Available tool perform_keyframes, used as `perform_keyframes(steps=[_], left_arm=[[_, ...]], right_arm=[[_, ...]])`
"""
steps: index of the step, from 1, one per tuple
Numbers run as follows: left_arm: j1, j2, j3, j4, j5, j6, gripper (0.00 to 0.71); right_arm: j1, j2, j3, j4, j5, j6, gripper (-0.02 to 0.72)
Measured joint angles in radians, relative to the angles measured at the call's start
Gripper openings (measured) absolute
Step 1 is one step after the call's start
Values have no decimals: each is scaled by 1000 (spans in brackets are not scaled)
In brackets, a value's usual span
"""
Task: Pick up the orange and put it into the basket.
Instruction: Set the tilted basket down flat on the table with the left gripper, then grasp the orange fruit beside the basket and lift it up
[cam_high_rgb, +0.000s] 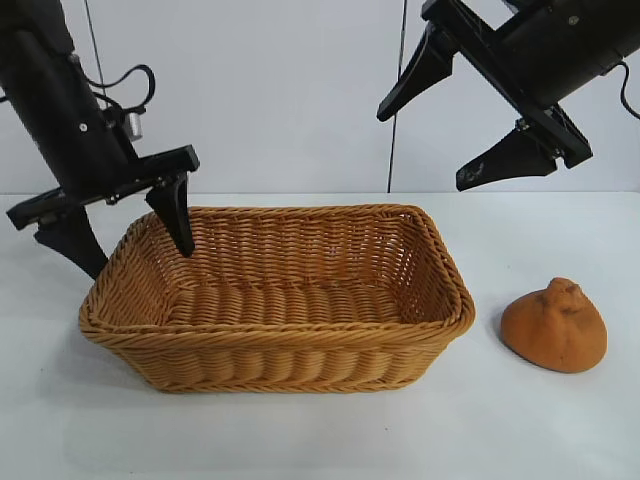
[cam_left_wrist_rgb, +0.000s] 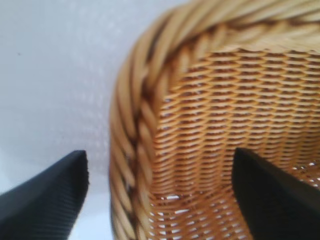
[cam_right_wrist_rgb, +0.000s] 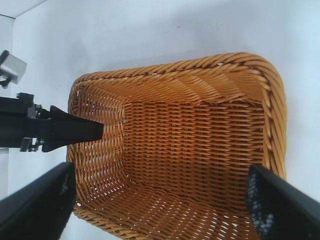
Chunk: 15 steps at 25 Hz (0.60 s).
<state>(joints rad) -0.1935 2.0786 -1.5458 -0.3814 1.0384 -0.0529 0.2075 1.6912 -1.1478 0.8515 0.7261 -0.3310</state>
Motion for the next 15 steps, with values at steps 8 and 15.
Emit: perform_keyframes(steps=[8, 15], left_arm=[[11, -110, -149, 115, 97, 0, 596], [100, -111, -227, 299, 169, 10, 597]], right_arm=[[0, 0, 0, 0, 2, 0, 631], [0, 0, 0, -2, 3, 0, 631]])
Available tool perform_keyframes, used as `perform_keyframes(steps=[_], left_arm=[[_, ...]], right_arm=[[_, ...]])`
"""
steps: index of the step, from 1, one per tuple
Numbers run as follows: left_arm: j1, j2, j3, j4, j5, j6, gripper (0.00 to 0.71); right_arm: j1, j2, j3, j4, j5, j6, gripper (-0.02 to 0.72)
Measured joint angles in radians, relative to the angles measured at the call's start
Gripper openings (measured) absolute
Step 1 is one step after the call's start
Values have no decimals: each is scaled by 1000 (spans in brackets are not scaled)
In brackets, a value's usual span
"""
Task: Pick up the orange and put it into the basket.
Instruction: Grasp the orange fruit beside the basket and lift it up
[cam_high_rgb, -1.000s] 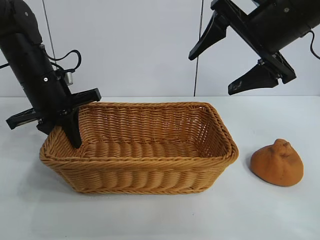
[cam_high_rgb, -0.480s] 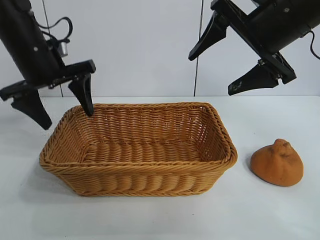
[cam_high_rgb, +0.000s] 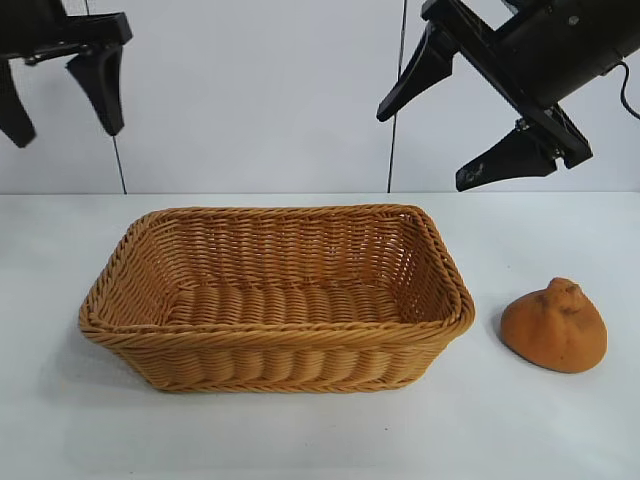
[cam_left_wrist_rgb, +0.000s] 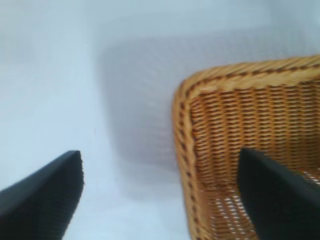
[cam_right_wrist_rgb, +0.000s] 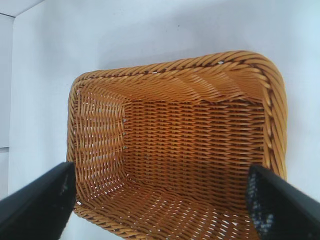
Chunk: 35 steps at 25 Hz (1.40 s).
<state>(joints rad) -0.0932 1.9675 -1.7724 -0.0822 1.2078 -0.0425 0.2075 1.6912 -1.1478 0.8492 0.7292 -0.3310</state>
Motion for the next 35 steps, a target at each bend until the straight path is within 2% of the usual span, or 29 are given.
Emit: perform_keyframes(steps=[5, 11, 16, 27, 35], left_arm=[[75, 0, 0, 39, 5, 4, 591], [74, -72, 88, 27, 3, 29, 591], [69, -242, 283, 18, 3, 42, 591], [69, -773, 786, 29, 2, 42, 591], [69, -1160, 1135, 30, -100, 37, 591]], right_arm=[[0, 0, 0, -2, 0, 0, 631], [0, 0, 0, -3, 5, 0, 631], [0, 0, 0, -5, 22, 0, 631], [0, 0, 0, -5, 30, 0, 631], [0, 0, 0, -5, 30, 0, 631]])
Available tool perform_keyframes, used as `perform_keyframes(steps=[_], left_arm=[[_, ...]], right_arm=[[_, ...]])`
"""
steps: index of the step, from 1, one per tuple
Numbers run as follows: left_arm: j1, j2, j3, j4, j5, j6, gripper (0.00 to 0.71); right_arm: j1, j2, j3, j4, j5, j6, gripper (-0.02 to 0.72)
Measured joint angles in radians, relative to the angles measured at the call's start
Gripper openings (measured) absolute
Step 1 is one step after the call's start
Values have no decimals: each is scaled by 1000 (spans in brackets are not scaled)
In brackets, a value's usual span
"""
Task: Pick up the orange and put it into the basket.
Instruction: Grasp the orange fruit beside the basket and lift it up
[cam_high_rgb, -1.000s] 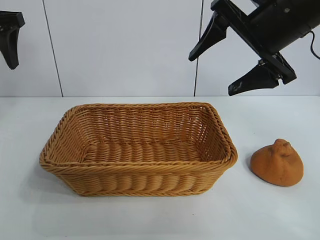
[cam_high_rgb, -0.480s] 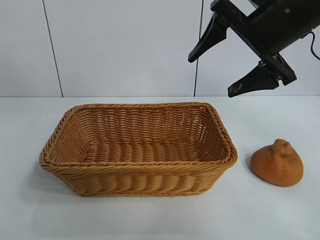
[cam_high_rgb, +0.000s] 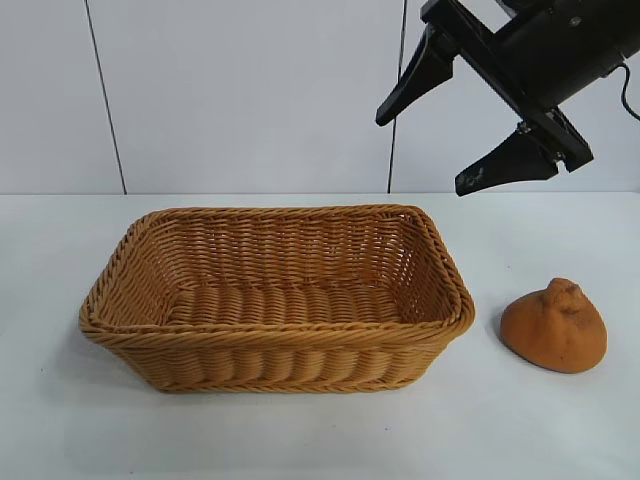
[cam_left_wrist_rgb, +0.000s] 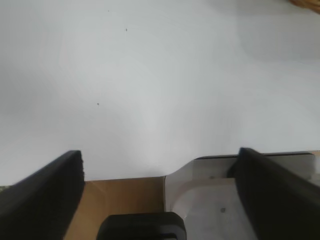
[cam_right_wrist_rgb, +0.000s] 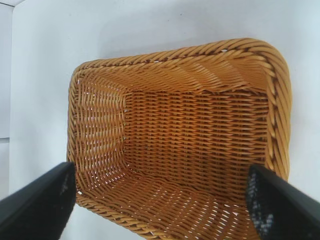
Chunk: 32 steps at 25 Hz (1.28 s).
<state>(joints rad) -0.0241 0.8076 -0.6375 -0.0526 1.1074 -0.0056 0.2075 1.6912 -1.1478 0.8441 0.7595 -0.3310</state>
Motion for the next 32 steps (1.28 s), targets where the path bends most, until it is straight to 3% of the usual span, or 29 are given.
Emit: perform_keyframes(steps=[4, 9, 12, 16, 20, 25, 28, 32], left_arm=[[0, -188, 108, 0, -30, 0, 591], [0, -390, 130, 0, -42, 0, 591], [0, -494, 131, 0, -43, 0, 591], [0, -649, 132, 0, -43, 0, 591], [0, -787, 134, 0, -44, 0, 591], [0, -812, 135, 0, -43, 0, 591], [0, -812, 135, 0, -43, 0, 590], [0, -812, 135, 0, -43, 0, 590]], right_arm=[[0, 0, 0, 0, 0, 0, 631], [0, 0, -12, -14, 26, 0, 631], [0, 0, -43, -65, 52, 6, 631], [0, 0, -103, -203, 87, 101, 631], [0, 0, -148, -415, 142, 242, 631], [-1, 0, -177, -682, 222, 381, 631], [-27, 0, -178, -737, 233, 421, 631], [-81, 13, -180, -723, 233, 427, 631]])
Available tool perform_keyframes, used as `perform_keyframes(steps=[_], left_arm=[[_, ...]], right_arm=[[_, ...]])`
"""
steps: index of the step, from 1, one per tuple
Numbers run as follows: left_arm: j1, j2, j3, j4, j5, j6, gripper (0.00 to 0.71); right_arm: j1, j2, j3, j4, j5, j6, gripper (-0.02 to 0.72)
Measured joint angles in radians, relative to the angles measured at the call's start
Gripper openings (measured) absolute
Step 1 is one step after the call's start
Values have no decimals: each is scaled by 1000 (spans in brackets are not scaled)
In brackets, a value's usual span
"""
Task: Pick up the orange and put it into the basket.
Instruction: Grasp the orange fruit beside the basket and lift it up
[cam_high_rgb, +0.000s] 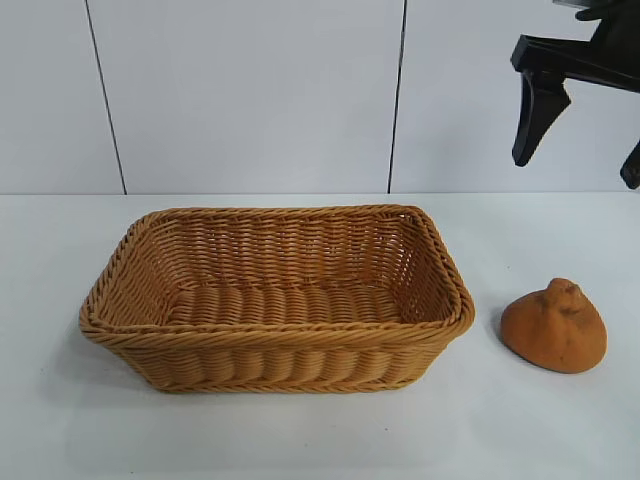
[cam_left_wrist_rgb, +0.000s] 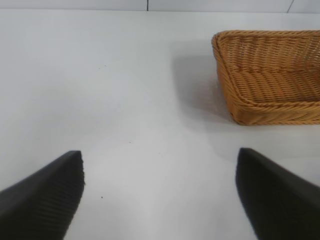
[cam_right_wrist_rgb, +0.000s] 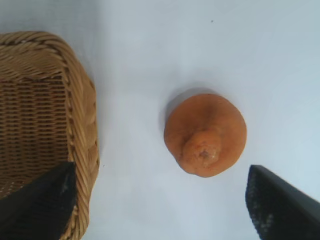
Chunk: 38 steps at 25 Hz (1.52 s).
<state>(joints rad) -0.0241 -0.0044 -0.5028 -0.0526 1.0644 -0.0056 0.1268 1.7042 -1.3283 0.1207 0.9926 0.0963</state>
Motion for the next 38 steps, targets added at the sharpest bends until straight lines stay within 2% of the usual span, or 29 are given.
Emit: perform_keyframes(steps=[10, 17, 22, 25, 28, 30, 32, 38], left_arm=[[0, 0, 0, 0, 0, 0, 590], [0, 0, 0, 0, 0, 0, 590], [0, 0, 0, 0, 0, 0, 589], [0, 0, 0, 0, 0, 0, 589], [0, 0, 0, -1, 0, 0, 589], [0, 0, 0, 0, -2, 0, 589], [0, 0, 0, 0, -2, 0, 589], [0, 0, 0, 0, -2, 0, 589]], right_arm=[[-24, 204, 0, 9, -3, -11, 631], [-25, 366, 0, 9, -46, -11, 631], [-25, 382, -1, 6, -70, -11, 613], [-25, 382, -1, -5, -72, -11, 512], [-25, 382, -1, -9, -59, -19, 325], [-25, 382, -1, -9, -50, -31, 171], [-26, 377, -6, -9, -31, -38, 60], [-27, 351, -67, -10, 54, -75, 52]])
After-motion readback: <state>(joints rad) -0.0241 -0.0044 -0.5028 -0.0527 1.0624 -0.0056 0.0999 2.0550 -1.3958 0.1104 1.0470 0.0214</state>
